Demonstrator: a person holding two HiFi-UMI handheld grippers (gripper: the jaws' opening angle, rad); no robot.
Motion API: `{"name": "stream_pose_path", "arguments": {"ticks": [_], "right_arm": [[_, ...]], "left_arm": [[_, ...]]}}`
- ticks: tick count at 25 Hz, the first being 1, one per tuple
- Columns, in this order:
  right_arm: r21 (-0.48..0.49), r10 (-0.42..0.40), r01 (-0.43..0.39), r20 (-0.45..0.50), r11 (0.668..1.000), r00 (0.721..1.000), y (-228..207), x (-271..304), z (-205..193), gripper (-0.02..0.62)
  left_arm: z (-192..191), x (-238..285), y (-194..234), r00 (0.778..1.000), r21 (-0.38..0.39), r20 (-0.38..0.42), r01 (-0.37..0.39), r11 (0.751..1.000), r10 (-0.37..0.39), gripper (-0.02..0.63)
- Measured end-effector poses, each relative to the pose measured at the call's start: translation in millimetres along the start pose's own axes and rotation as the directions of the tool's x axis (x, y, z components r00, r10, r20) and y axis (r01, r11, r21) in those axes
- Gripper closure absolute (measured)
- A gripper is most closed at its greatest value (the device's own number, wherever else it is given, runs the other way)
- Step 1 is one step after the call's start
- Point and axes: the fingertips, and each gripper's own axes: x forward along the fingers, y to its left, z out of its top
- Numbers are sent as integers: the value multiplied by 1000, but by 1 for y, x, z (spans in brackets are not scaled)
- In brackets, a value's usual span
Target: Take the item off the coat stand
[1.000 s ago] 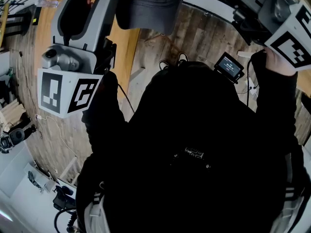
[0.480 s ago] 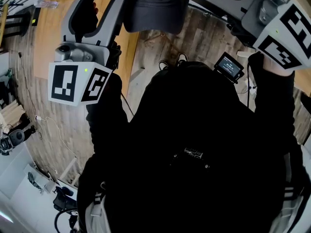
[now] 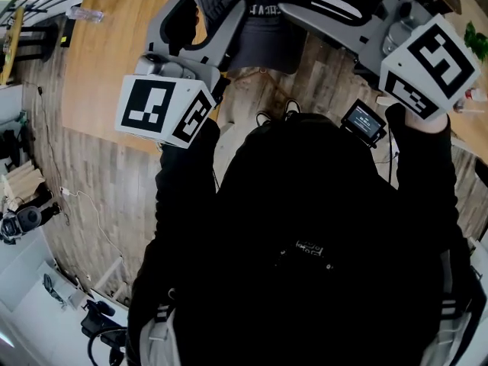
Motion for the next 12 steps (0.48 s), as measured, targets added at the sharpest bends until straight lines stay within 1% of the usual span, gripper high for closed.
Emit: {"name": "stream_pose_path", "arguments": {"ticks": [3, 9, 12], "right_arm": [[23, -2, 2, -8, 1000, 1000, 1, 3, -10, 299], [44, -28, 29, -26, 999, 999, -3, 1, -9, 299], [70, -16, 18, -23, 997, 1000, 0, 5, -16, 300]], "left_arm": [[-9, 2, 1, 1000, -4, -7, 3, 1000, -3, 367], [0, 3, -3, 1000, -38, 6, 15, 999, -15, 368], [-3, 7, -6, 1000, -42, 9, 18, 999, -18, 374]]}}
